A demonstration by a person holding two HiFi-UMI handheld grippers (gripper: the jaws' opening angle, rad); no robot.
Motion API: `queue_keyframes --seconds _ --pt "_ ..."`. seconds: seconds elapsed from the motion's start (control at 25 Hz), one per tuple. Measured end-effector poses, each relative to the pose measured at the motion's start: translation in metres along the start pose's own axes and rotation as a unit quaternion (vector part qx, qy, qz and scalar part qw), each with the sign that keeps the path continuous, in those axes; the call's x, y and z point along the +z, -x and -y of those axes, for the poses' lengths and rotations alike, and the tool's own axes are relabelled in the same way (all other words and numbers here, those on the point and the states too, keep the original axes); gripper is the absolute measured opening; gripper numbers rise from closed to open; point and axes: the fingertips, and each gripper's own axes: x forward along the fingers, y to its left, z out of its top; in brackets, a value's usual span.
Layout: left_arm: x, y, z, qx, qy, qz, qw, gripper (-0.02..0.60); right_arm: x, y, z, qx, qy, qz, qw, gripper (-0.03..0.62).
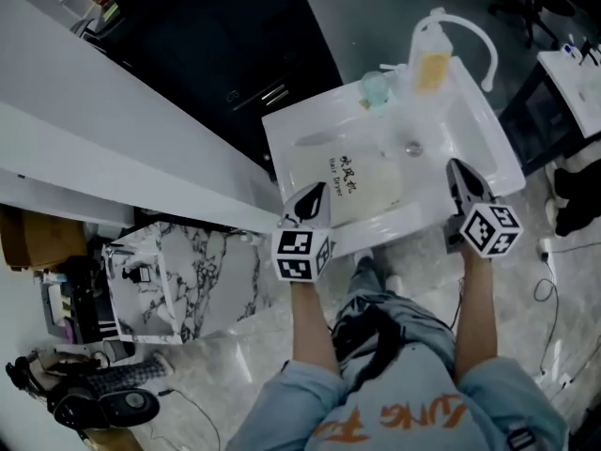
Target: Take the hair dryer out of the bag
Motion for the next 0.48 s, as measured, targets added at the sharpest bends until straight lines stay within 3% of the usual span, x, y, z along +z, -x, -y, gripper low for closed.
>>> queue_keyframes --seconds 0.12,0.24,0.48 --pt "-0.009 -0.017 0.015 -0.016 -0.071 -0.038 0.9966 0.002 -0.013 -0.005 -0.001 0.003 -0.004 -0.013 1.0 0.0" --pt "-0.021 -0.035 0.03 -0.038 -0.138 -0.079 0.9866 0.002 -0.018 -0.013 -0.003 0.009 -0.007 -0.018 1.0 0.0" --pt "-0.044 -0.059 0.031 -0.077 -0.154 -0.13 0.9765 0.005 -0.04 -0.029 0.0 0.006 -0.043 -0.032 0.999 0.0"
